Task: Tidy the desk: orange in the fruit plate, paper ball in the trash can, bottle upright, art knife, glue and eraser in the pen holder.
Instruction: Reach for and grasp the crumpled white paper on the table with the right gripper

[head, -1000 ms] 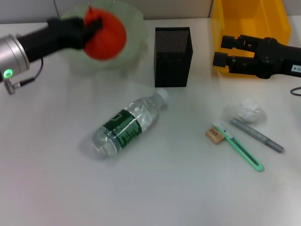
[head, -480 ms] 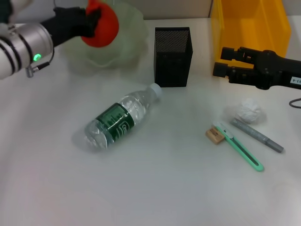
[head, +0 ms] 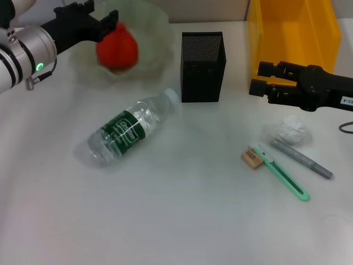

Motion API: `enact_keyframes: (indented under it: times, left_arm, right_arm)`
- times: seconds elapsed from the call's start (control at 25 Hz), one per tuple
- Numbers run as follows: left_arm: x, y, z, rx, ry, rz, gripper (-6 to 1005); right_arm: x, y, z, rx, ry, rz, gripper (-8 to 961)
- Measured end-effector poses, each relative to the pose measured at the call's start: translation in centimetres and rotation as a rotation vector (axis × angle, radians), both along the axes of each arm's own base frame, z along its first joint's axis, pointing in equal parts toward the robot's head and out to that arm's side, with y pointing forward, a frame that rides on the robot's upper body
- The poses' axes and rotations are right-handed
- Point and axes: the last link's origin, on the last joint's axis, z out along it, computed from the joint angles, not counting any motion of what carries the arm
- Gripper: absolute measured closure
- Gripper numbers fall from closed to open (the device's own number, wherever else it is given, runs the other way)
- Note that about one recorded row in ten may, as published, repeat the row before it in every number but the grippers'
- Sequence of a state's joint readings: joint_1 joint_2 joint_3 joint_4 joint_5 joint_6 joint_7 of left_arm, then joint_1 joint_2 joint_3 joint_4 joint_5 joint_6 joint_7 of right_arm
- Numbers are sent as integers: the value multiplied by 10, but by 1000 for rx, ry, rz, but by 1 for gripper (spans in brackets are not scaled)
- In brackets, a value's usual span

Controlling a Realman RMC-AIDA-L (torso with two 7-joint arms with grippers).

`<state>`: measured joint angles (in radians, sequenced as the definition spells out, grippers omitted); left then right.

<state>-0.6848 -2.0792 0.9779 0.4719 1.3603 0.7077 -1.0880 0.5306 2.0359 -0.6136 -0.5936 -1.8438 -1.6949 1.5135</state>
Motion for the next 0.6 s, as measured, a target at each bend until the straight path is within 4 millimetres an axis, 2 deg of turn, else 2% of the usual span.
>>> enact_keyframes:
  times: [0.28,0.32,0.4,0.44,0.48,0.52,0.6]
  left_arm:
    - [-3,-3,0,-3,3,2,372]
    - [-3,-3,0,-4,-2,3,353]
    - [-3,-3,1,-4,-3,3,292]
    - [-3,-3,1,-4,-3,4,261]
    - [-3,-3,1,-4,-3,4,231]
    - [-3,-2,1,-2,-8,4,200]
    - [-3,-2,1,-1,-12,5,202]
  right_arm:
    - [-5,-5,9,-56,4,24,140]
    - [-8,-8,20,-84,-22,34,140]
    - [-9,-10,26,-98,-39,35,140]
    - [-14,-14,37,-123,-75,29,140]
    - [-14,-14,37,-123,-75,29,140]
    - [-19,-17,50,-130,-126,4,140]
    - [-21,-18,56,-125,-162,-14,141]
